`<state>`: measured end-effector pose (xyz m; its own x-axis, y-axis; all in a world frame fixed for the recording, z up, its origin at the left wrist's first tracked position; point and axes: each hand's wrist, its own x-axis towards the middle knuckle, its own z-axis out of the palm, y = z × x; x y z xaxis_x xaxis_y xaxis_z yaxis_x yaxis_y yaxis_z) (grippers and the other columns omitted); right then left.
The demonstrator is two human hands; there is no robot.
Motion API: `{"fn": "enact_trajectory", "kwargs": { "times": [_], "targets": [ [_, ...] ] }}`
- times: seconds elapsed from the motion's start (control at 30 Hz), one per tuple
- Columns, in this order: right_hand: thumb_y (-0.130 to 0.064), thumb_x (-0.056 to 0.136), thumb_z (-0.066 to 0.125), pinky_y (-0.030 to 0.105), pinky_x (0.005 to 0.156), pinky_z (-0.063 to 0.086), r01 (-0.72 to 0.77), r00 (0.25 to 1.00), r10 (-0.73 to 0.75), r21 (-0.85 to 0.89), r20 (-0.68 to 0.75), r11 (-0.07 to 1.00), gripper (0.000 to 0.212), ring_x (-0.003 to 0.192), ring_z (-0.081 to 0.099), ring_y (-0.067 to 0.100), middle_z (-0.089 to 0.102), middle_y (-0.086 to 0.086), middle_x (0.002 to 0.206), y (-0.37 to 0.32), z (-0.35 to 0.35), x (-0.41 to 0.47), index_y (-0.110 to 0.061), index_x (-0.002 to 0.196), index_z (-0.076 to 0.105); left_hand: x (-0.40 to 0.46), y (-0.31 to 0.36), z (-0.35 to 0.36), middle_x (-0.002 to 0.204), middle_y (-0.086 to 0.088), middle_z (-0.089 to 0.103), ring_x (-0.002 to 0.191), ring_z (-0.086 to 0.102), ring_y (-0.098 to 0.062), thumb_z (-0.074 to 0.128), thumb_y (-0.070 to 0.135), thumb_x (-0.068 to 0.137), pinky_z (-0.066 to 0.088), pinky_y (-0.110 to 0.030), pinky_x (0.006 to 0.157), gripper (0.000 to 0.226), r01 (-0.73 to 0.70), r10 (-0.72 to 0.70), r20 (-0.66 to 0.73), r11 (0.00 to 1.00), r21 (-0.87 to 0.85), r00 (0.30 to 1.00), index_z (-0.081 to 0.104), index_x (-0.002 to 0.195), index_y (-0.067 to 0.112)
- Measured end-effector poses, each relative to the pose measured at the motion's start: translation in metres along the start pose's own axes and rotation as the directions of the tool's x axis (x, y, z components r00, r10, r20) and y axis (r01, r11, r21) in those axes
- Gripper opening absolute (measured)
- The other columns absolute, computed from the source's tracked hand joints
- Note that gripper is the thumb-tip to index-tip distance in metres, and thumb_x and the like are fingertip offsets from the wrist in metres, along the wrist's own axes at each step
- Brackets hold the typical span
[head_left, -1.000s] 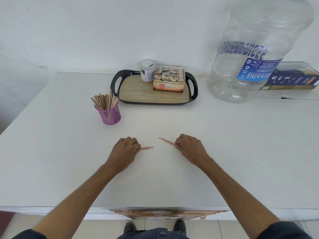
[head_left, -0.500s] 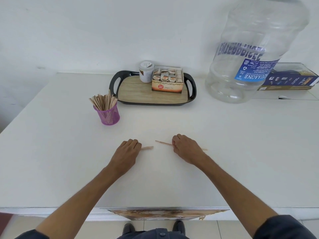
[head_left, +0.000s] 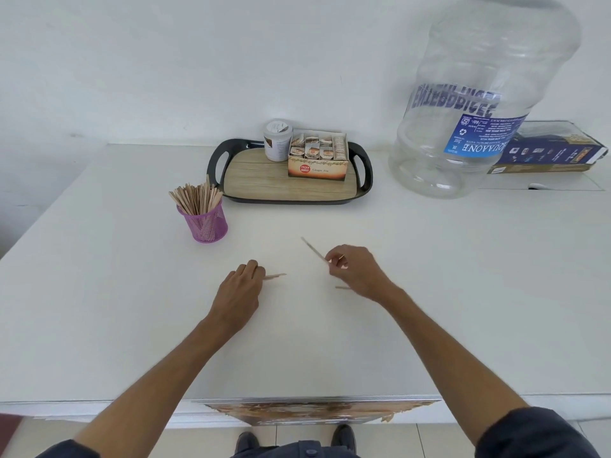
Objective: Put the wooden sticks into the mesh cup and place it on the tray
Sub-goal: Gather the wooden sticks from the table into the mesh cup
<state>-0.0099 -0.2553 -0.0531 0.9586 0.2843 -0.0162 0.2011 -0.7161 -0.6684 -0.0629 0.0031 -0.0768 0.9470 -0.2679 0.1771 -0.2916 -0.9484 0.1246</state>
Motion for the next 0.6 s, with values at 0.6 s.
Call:
{"fn": "enact_trajectory", "kwargs": {
  "times": [0.6],
  "targets": [
    [-0.014,0.092,0.06,0.027,0.079,0.05,-0.004,0.999,0.012,-0.168,0.046,0.986,0.014,0.084,0.064,0.01,0.067,-0.01,0.089,0.045,-0.024,-0.047,-0.021,0.098,0.071,0.007,0.0,-0.001,0.09,-0.003,0.061,0.068,0.057,-0.028,0.051,0.003,0.095,0.048,-0.041,0.052,0.013,0.007,-0.031,-0.102,0.973,-0.229,0.994,0.061,0.102,0.009]
  ]
}}
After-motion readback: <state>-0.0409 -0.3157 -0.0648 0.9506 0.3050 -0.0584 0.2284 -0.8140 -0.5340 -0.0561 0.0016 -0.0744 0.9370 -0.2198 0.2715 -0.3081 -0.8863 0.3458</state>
